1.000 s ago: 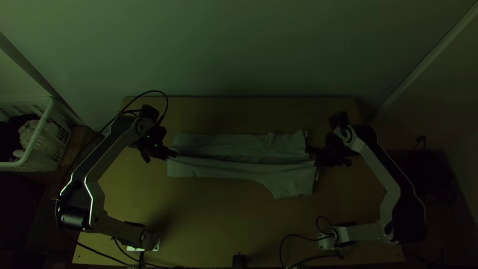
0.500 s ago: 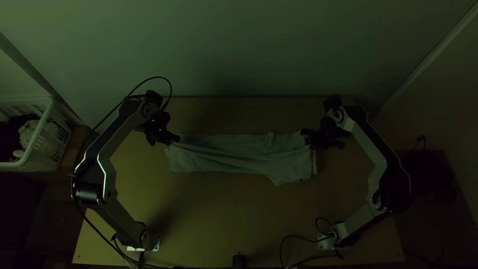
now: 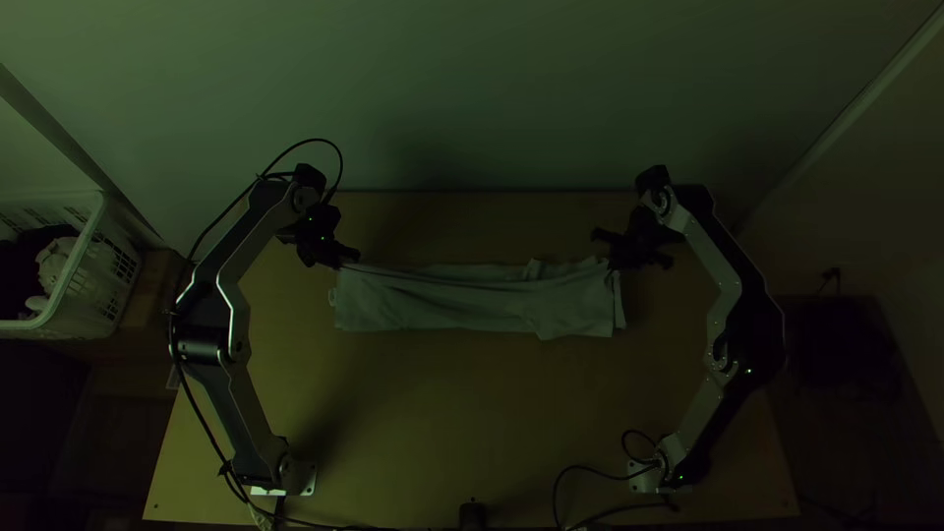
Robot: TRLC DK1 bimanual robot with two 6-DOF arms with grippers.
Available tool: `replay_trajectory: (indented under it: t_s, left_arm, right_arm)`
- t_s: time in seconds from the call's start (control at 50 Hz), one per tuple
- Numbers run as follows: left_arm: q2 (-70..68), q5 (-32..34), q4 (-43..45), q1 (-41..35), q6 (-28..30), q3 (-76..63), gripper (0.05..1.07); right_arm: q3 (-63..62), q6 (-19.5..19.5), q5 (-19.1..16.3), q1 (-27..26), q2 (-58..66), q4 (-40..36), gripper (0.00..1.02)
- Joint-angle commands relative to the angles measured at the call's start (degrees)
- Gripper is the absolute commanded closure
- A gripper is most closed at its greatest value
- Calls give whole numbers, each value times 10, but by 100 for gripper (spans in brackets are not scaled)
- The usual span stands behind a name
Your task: Fold the t-shirt
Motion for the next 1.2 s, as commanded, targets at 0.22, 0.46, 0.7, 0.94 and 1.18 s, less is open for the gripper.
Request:
replay_trajectory:
  t_s: [0.22,0.46,0.7,0.94,1.18]
  left_arm:
    - [41,2,10,11,3,27,104]
    - [46,12,13,10,-2,14,98]
    - [44,96,14,27,-11,10,98]
    - [12,116,15,26,-8,-7,10]
    - [-33,150,31,43,-10,-33,10]
  right_arm:
    - [52,6,6,-5,65,-7,100]
    - [46,5,8,-8,76,22,92]
    - [7,-7,4,-10,42,70,41]
    - [5,-14,2,-15,14,62,17]
    - [1,-16,1,-27,-39,53,6]
